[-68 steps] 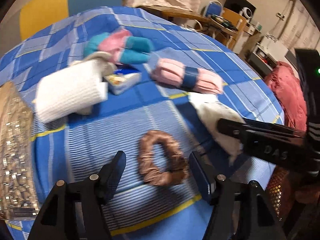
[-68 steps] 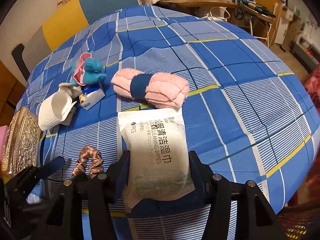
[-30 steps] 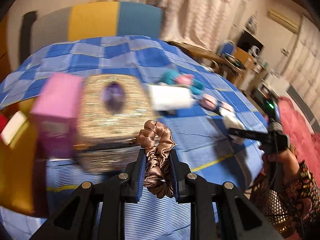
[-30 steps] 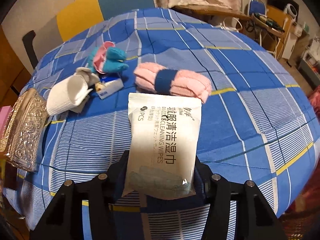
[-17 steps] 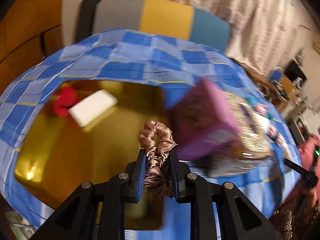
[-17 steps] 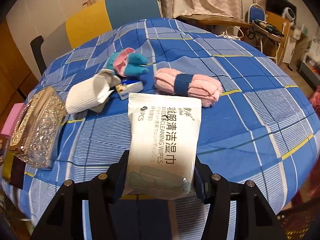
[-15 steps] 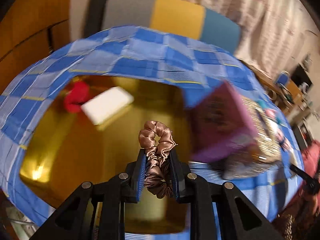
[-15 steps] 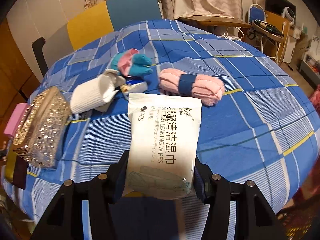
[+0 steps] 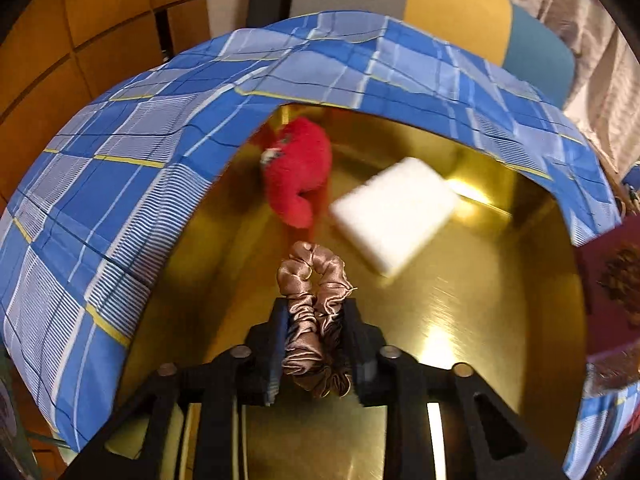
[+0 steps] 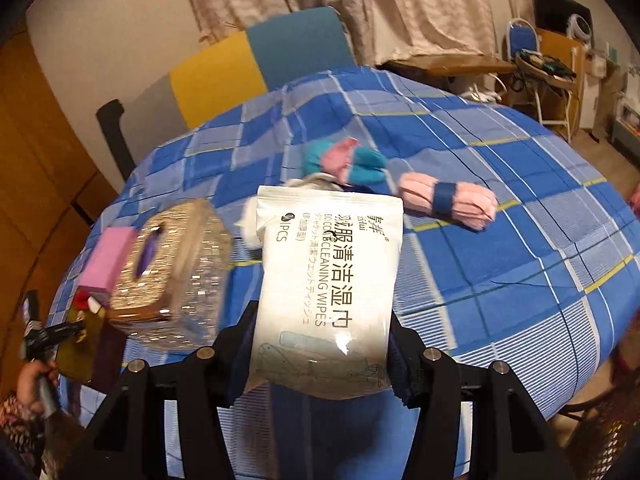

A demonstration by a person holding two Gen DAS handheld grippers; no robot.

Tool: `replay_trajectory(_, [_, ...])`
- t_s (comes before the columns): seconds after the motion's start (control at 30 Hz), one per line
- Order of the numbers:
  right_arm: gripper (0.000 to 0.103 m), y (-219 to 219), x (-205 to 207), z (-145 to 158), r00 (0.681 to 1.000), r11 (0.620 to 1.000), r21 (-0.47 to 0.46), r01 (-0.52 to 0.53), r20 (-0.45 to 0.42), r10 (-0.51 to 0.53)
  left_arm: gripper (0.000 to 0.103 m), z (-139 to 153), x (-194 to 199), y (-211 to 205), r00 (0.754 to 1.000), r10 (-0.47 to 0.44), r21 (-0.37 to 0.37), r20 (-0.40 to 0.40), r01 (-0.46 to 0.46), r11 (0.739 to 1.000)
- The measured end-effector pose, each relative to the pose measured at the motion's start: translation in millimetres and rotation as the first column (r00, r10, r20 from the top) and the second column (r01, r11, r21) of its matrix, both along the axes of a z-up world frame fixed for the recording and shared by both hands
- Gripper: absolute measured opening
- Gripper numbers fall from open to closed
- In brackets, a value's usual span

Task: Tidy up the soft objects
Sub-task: 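Carry the scrunchie into the gold tray and open the left tool, then lower the wipes pack into the gold tray and open the right tool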

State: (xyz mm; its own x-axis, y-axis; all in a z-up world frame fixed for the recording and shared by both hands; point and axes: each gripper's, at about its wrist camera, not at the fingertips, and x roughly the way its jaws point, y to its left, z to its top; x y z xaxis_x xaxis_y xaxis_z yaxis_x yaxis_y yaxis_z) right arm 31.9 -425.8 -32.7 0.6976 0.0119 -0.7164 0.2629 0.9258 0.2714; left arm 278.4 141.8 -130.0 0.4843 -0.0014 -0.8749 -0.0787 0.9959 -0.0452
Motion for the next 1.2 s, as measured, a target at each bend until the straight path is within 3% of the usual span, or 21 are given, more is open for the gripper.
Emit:
replay_trajectory(0.07, [0.057, 10, 0, 7, 1.0, 1.0, 0.0, -0.018, 0.012, 0.018, 0.043, 2, 1, 3, 1.0, 0.004, 0.017, 0.022, -0.004, 1.0])
replay_trajectory(0.17, [0.057, 30, 1, 19, 0.998, 0.999, -0.006, -0.053, 0.034, 0.053, 0.047, 11, -9, 7, 0.996, 0.01, 0.033, 0.085, -0.013, 0.999])
replay_trajectory(0.37, [0.057, 80, 14, 41, 0.983, 0.986, -0.017, -0.165, 0.08, 0.166, 0.053, 30, -43, 26, 0.976, 0.13, -0.029, 0.173, -0.127, 0.991])
replay_trajectory(0.5, [0.057, 129, 31, 52, 0.956, 0.961, -0.019, -0.277, 0.1, 0.277, 0.053, 35, -78, 31, 0.967, 0.164, -0.135, 0.196, -0.139, 0.981])
replay_trajectory(0.73, [0.057, 222, 61, 55, 0.881, 0.885, -0.02, -0.464, 0.088, 0.464, 0.053, 32, -121, 7, 0.975, 0.094, -0.198, 0.2, -0.054, 0.979])
replay_trajectory(0.9, [0.057, 296, 97, 36, 0.818, 0.818, -0.021, -0.575, 0.012, 0.575, 0.053, 33, -139, 3, 0.976, 0.107, -0.235, 0.191, -0.061, 0.97])
replay_trajectory(1.0, [0.057, 336, 126, 17, 0.798, 0.798, -0.027, -0.602, -0.058, 0.6, 0.053, 35, -144, 5, 0.975, 0.106, -0.23, 0.195, -0.06, 0.971])
replay_trajectory(1.2, [0.057, 390, 187, -23, 0.816, 0.831, -0.068, -0.552, -0.25, 0.521, 0.053, 35, -153, 20, 0.965, 0.166, -0.221, 0.204, -0.12, 0.968])
